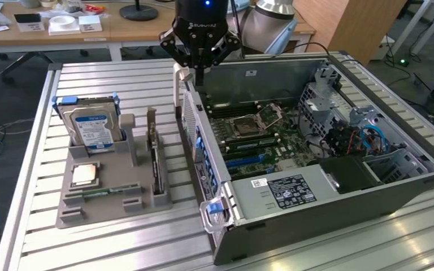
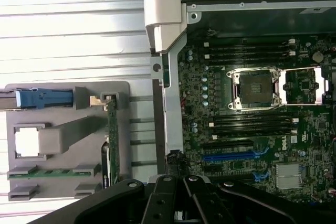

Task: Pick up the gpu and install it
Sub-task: 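Reach for the gpu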

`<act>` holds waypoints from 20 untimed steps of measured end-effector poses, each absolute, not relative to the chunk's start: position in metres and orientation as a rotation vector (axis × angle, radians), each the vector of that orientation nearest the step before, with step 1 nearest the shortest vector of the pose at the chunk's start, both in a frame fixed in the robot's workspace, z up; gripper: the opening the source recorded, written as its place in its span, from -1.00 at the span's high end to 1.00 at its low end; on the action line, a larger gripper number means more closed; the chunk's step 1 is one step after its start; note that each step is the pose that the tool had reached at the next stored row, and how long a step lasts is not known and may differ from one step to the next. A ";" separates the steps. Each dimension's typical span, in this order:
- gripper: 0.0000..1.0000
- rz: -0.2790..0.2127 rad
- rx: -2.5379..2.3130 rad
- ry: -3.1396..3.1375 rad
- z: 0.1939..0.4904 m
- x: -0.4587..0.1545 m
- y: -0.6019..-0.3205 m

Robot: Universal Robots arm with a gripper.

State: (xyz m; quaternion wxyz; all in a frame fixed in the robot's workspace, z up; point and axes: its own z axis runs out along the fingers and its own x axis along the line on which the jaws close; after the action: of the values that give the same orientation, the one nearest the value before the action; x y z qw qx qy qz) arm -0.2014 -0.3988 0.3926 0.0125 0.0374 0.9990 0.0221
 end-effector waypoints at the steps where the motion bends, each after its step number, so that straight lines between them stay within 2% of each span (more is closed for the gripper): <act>1: 0.79 0.069 0.117 3.114 0.393 -0.202 -0.399; 20: 0.79 0.069 0.117 3.114 0.392 -0.225 -0.399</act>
State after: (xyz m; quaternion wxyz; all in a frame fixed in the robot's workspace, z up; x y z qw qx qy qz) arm -0.2246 -0.3989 0.3925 0.0125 0.0374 0.9990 0.0220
